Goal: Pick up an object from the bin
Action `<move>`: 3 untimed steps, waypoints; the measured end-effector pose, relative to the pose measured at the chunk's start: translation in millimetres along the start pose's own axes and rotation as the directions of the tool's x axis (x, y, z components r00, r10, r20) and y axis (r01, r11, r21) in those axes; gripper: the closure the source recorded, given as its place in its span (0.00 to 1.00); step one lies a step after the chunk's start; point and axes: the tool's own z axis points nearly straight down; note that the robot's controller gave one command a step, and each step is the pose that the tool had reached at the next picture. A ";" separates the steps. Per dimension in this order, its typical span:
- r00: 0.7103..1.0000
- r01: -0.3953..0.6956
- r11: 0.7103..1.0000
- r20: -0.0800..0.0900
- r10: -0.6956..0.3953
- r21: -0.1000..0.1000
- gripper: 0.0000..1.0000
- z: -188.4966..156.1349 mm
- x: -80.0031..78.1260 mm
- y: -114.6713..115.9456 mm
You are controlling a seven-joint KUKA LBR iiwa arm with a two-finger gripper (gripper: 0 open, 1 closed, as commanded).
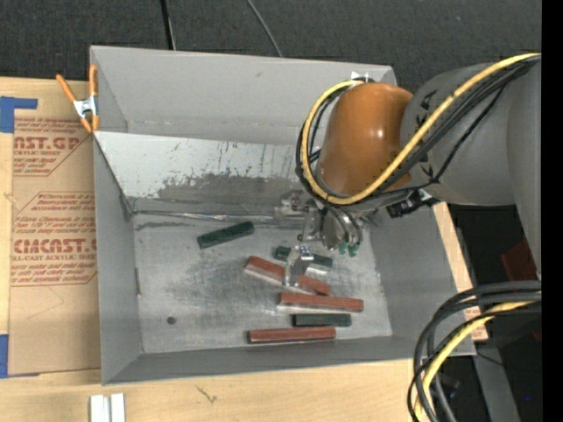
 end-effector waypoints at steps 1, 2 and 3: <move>0.999 -0.047 0.999 -0.010 0.047 0.001 0.00 36.8 -2.6 -12.7; 0.992 -0.125 0.992 -0.002 0.125 0.002 0.00 30.4 -32.0 -36.5; 0.947 -0.321 0.947 -0.003 0.321 0.002 0.00 76.3 -12.3 -34.8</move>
Offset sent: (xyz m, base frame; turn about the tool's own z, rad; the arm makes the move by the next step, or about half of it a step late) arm 0.0303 -0.0365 -0.0303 0.1241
